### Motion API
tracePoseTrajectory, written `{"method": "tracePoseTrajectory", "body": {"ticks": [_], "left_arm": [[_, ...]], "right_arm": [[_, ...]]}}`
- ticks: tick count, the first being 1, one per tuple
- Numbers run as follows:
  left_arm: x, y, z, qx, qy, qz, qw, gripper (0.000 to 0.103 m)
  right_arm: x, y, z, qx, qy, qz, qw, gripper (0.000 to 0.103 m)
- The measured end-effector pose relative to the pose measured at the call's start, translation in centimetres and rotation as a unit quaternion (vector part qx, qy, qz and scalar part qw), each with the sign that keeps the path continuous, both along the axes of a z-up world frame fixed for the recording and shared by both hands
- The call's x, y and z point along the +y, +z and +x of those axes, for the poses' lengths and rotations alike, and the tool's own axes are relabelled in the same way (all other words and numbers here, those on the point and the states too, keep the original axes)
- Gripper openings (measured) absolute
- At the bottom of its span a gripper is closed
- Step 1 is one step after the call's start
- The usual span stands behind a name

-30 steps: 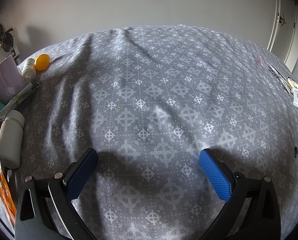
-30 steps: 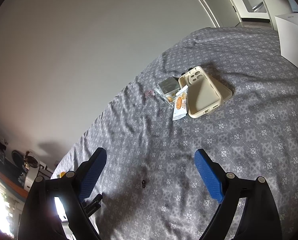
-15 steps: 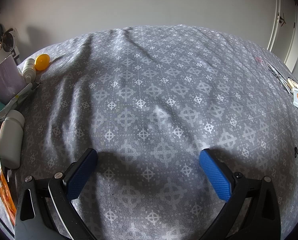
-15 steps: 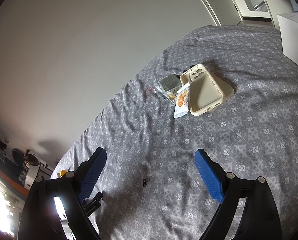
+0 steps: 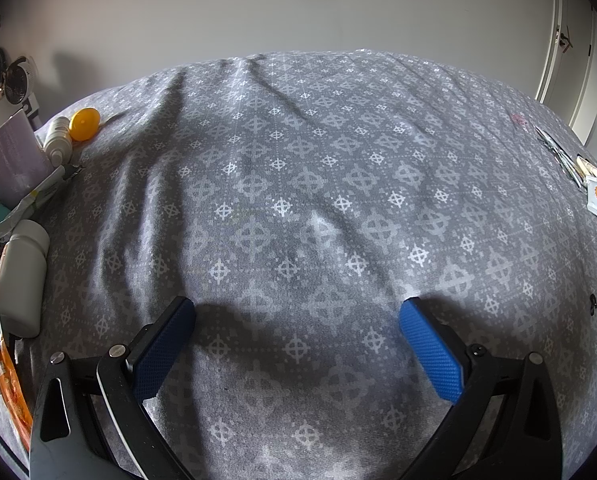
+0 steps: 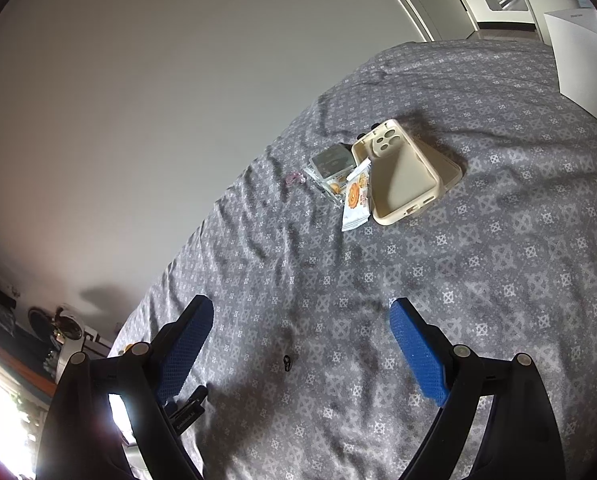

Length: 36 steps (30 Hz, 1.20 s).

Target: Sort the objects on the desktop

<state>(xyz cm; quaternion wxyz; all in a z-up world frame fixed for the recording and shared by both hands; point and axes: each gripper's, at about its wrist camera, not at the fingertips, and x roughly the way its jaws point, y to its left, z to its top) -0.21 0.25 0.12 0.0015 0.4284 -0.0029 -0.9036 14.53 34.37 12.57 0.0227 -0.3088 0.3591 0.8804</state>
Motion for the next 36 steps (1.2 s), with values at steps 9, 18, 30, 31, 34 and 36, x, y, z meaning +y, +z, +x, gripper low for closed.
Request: {"method": "tracePoseTrajectory", "body": {"ticks": [9,18,30,31,34,36], "left_arm": [[0.0,0.0,0.0,0.000,0.000,0.000,1.0000,0.103],[0.0,0.0,0.0,0.000,0.000,0.000,1.0000,0.103],[0.0,0.0,0.0,0.000,0.000,0.000,1.0000,0.103],[0.0,0.0,0.0,0.000,0.000,0.000,1.0000,0.103],[0.0,0.0,0.0,0.000,0.000,0.000,1.0000,0.103],[0.0,0.0,0.0,0.000,0.000,0.000,1.0000,0.103]], "right_arm": [[-0.2,-0.2,-0.3,-0.009,0.002,0.002,1.000,0.090],[0.3,-0.8,-0.5,-0.019,-0.004,-0.011,1.000,0.090],[0.8,-1.1,-0.4,-0.022,-0.014,-0.032,0.999,0.090],[0.9,-1.1,-0.5,-0.022,-0.014,-0.034,0.999,0.090],[1.0,-1.2,-0.6,-0.023,-0.016,-0.042,0.999,0.090],[1.2,-1.4,-0.7,-0.025,-0.018,-0.046,0.998,0.090]]}}
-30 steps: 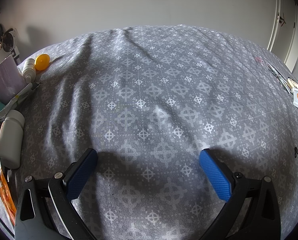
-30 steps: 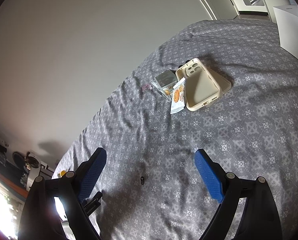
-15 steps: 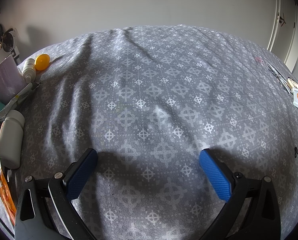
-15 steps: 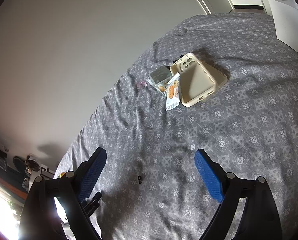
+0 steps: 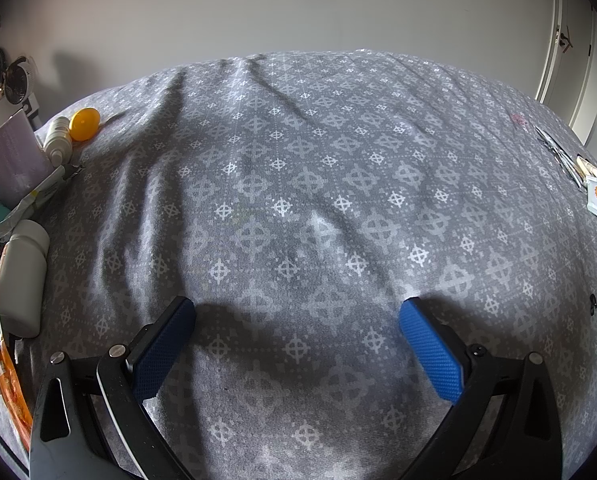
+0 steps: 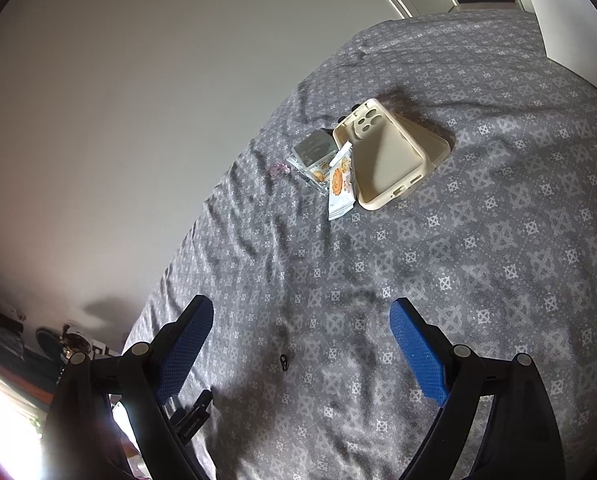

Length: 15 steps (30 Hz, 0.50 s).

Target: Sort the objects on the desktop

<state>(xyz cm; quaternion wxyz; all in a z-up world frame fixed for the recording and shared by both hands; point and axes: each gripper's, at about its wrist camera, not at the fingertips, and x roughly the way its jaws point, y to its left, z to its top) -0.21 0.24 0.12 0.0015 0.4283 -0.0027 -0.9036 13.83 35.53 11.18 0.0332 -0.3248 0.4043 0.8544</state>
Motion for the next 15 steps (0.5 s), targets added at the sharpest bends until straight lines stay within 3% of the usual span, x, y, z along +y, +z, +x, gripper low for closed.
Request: {"method": "tracePoseTrajectory", "body": {"ticks": [15], "left_arm": [[0.0,0.0,0.0,0.000,0.000,0.000,1.0000,0.103]], "right_arm": [[0.5,-1.5,-2.2,-0.021,0.001,-0.038,0.999,0.090]]}}
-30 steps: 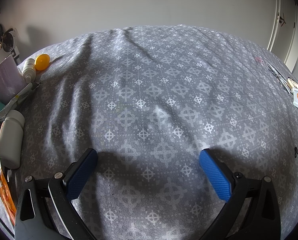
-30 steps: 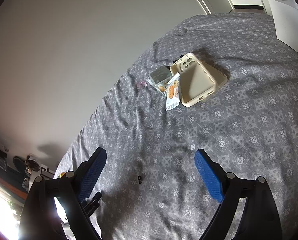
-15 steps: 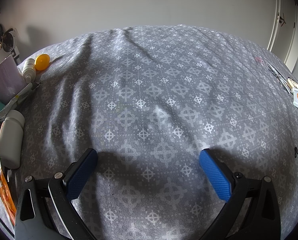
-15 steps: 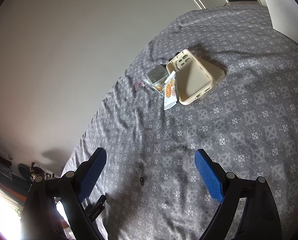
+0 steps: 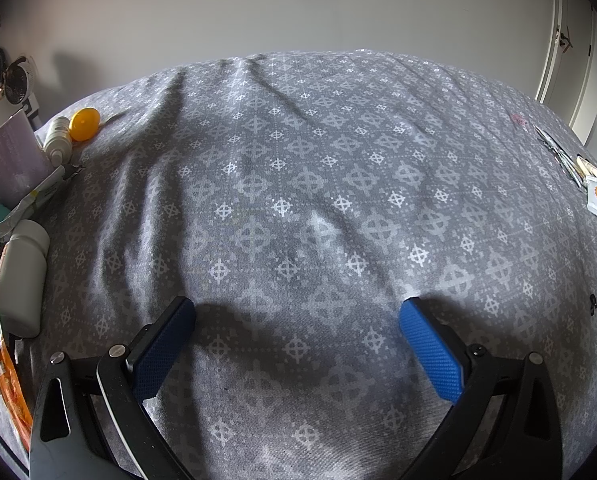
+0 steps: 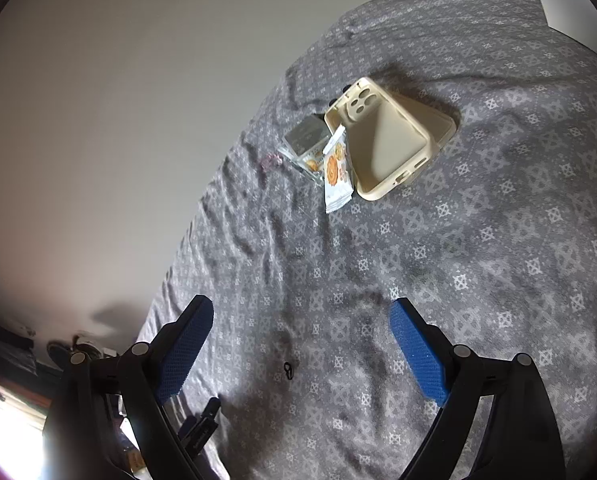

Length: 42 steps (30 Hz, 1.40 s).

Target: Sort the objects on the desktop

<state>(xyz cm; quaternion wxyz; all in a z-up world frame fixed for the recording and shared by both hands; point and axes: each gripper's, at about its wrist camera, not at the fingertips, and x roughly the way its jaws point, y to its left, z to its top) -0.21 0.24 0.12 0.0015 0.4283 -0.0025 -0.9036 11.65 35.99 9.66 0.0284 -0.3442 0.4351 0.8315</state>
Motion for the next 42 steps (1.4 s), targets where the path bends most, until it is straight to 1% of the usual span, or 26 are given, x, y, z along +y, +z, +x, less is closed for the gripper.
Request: {"method": "tracePoseTrajectory", "body": {"ticks": [4,13,18,19,20,21,22,23,25,26,27,29,32,35,38,40,42], "left_arm": [[0.0,0.0,0.0,0.000,0.000,0.000,1.0000,0.103],[0.0,0.0,0.0,0.000,0.000,0.000,1.0000,0.103],[0.1,0.0,0.0,-0.002,0.000,-0.001,1.0000,0.103],[0.0,0.2,-0.2,-0.012,0.001,0.002,0.9999,0.103],[-0.1,0.4,-0.4,-0.031,-0.002,0.007,0.9995,0.103],[-0.1,0.8,-0.8,-0.068,-0.010,0.010,0.9976,0.103],[-0.2,1.2,-0.9,-0.093,-0.016,0.014,0.9954,0.103],[-0.3,1.9,-0.6,-0.100,-0.019,0.022,0.9945,0.103],[-0.4,4.2,1.1,-0.073,-0.021,0.049,0.9959,0.103],[-0.2,5.3,1.8,-0.061,-0.028,0.054,0.9963,0.103],[0.6,6.7,2.4,-0.051,-0.043,0.051,0.9965,0.103],[2.2,8.6,2.8,-0.049,-0.069,0.048,0.9952,0.103],[5.3,11.3,2.7,-0.052,-0.113,0.075,0.9894,0.103],[8.9,12.9,2.1,-0.044,-0.150,0.082,0.9843,0.103],[14.2,13.0,0.7,-0.050,-0.199,0.076,0.9758,0.103],[17.3,12.5,-0.4,-0.054,-0.227,0.076,0.9694,0.103],[20.3,11.6,-1.7,-0.059,-0.245,0.079,0.9645,0.103]], "right_arm": [[-0.2,-0.5,-0.5,-0.006,0.015,-0.010,1.000,0.090],[-0.5,-0.9,-0.8,-0.016,0.024,-0.006,1.000,0.090],[-0.2,-1.1,-0.9,-0.021,0.016,0.006,1.000,0.090],[-0.2,-0.8,-0.6,-0.018,0.013,0.012,1.000,0.090],[-0.1,-0.5,-0.4,-0.013,0.009,0.019,1.000,0.090],[-0.1,-0.2,-0.2,-0.008,0.006,0.026,1.000,0.090],[-0.1,0.4,0.1,0.000,0.001,0.038,0.999,0.090],[-0.1,0.9,0.3,0.006,-0.004,0.049,0.999,0.090],[-0.1,1.9,1.0,0.023,-0.012,0.070,0.997,0.090],[0.0,2.4,1.6,0.030,-0.018,0.075,0.997,0.090],[0.0,2.8,2.0,0.036,-0.023,0.075,0.996,0.090],[0.5,3.8,3.7,0.051,-0.051,0.075,0.995,0.090],[1.4,5.2,6.1,0.071,-0.099,0.090,0.988,0.090],[2.3,6.3,7.1,0.092,-0.137,0.092,0.982,0.090],[3.1,6.8,7.9,0.106,-0.163,0.097,0.976,0.090],[3.8,6.6,8.0,0.110,-0.175,0.089,0.974,0.090],[4.1,6.3,7.9,0.111,-0.180,0.081,0.974,0.091]]}}
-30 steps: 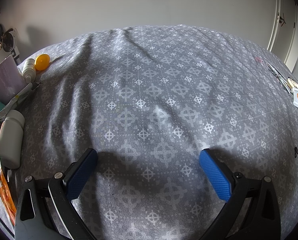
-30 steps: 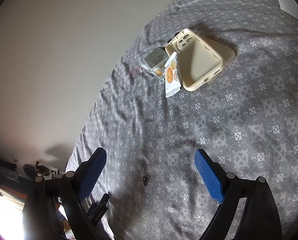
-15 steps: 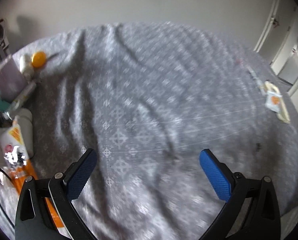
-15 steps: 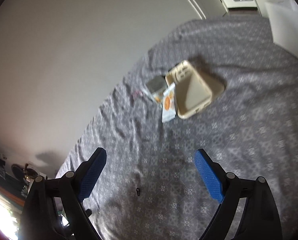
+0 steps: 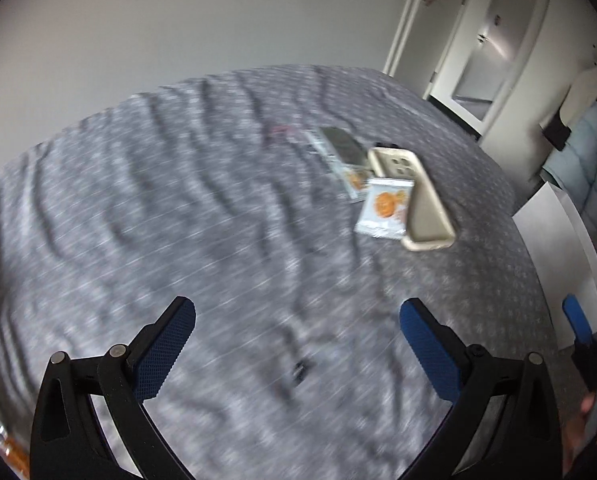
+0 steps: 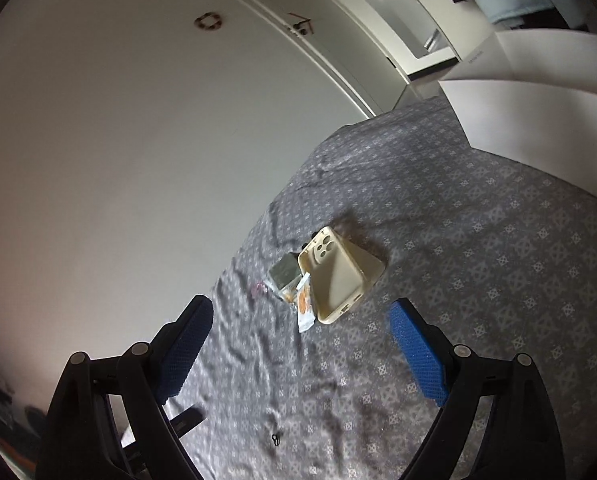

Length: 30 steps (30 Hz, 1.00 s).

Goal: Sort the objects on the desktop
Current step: 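Carry the left tool over to the cookie snack packet, then close the left gripper on the white cookie snack packet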

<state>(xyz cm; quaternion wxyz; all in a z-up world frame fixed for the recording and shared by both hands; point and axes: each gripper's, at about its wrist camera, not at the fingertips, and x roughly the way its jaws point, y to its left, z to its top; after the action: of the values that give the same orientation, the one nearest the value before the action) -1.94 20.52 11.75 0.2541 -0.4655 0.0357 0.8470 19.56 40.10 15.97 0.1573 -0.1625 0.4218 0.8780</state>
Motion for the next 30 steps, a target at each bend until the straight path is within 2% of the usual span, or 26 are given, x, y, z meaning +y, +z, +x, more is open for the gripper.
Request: {"method": "tracePoseTrajectory", "body": {"ticks": [4,7,11,16,19,21,23,24,27,30], "left_arm": [[5.6,-2.5,-3.4,-0.012,-0.022,0.000,0.9997,0.103],[9.0,-3.3,-5.0,-0.007,-0.045,0.010,0.9989,0.103],[13.0,-4.9,-6.7,-0.014,-0.078,-0.003,0.9968,0.103],[14.3,-6.4,-7.9,-0.034,-0.065,0.003,0.9973,0.103],[14.0,-6.9,-7.6,-0.039,-0.065,0.024,0.9969,0.102],[13.5,-6.9,-7.3,-0.037,-0.057,0.020,0.9975,0.091],[12.8,-6.6,-7.3,-0.031,-0.047,0.027,0.9981,0.055],[12.5,-6.6,-7.4,-0.036,-0.041,0.036,0.9979,0.046],[11.0,-6.1,-7.4,-0.051,-0.041,0.055,0.9964,0.044],[9.4,-4.6,-5.8,-0.014,-0.041,0.041,0.9982,0.044]], "right_arm": [[0.5,-0.7,-1.1,-0.003,0.009,-0.003,1.000,0.091],[0.8,-1.5,-1.9,-0.008,0.023,-0.017,1.000,0.091],[0.9,-2.4,-2.7,-0.009,0.043,-0.042,0.998,0.091],[0.3,-2.2,-2.8,-0.007,0.050,-0.027,0.998,0.091],[0.2,-2.3,-3.0,-0.009,0.051,-0.027,0.998,0.091],[0.3,-2.4,-3.0,-0.011,0.050,-0.030,0.998,0.091],[0.4,-2.5,-3.0,-0.014,0.048,-0.031,0.998,0.091],[0.4,-2.5,-3.0,-0.015,0.047,-0.030,0.998,0.091],[0.3,-2.6,-3.2,-0.022,0.043,-0.023,0.999,0.091],[0.4,-2.6,-3.5,-0.031,0.036,-0.016,0.999,0.091]]}}
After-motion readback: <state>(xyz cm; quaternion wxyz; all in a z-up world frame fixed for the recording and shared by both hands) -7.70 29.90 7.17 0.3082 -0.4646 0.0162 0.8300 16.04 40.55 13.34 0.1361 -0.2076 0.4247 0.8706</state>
